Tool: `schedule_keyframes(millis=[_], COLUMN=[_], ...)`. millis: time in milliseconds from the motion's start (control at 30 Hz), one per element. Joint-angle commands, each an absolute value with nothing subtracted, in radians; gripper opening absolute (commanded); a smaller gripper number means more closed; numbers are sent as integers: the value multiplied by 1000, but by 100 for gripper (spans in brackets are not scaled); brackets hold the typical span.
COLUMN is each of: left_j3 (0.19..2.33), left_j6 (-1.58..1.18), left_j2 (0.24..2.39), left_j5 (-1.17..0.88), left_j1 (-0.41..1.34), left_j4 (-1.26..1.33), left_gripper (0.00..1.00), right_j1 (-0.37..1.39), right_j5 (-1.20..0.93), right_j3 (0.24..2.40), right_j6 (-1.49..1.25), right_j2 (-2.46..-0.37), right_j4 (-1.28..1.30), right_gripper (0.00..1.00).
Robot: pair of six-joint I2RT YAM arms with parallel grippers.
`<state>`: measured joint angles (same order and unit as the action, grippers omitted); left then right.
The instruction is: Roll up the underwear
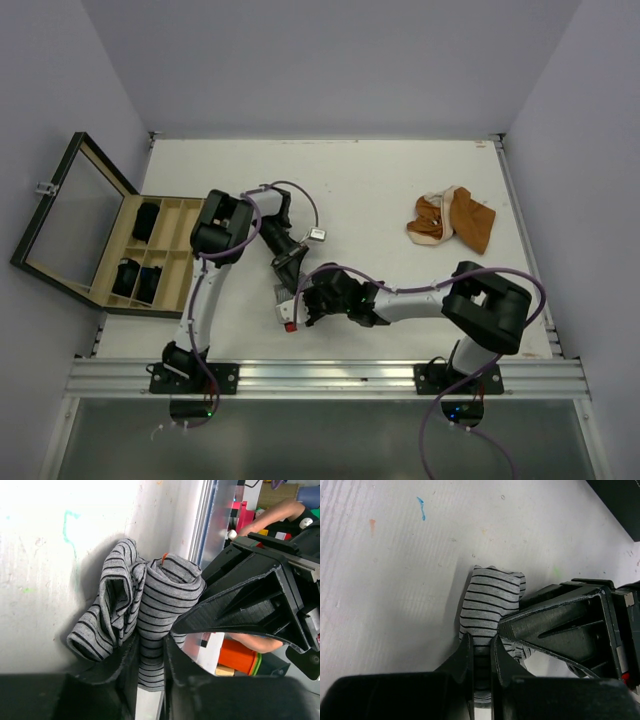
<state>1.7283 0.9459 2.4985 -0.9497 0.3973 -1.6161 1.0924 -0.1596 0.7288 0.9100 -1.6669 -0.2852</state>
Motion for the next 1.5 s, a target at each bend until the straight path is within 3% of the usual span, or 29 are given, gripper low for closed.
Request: schedule_keyframes(millis=[0,233,533,833,1033,1200,1467], left_j3=[1703,1698,1628,1393,1114,913,623], left_j6=[1054,1058,1028,888,838,923,1049], left_j2=[2493,2385,2206,1854,1521,1262,985], left_j5=[-744,-795,-850,-856,-709,-606,-339], left_j1=[374,328,242,138,129,140,414], left_j4=[-1256,-1243,-1138,-827,-577,-529,-396], left_gripper=[26,47,59,61,61,62,68], right_j1=[1080,1066,991,864,798,735,657], right_j5=[-166,-250,-426,-618,-733,-834,-945], right_j3=[696,715,831,1049,1195,1314,1445], right_j6=[873,812,707,585,516,451,337], right_j2=[-1704,-1700,-1724,-1876,-1992,-2130,-2275], right_j4=[-241,-189,-28,198,308,371,416], right_gripper=[0,0,0,0,0,0,0])
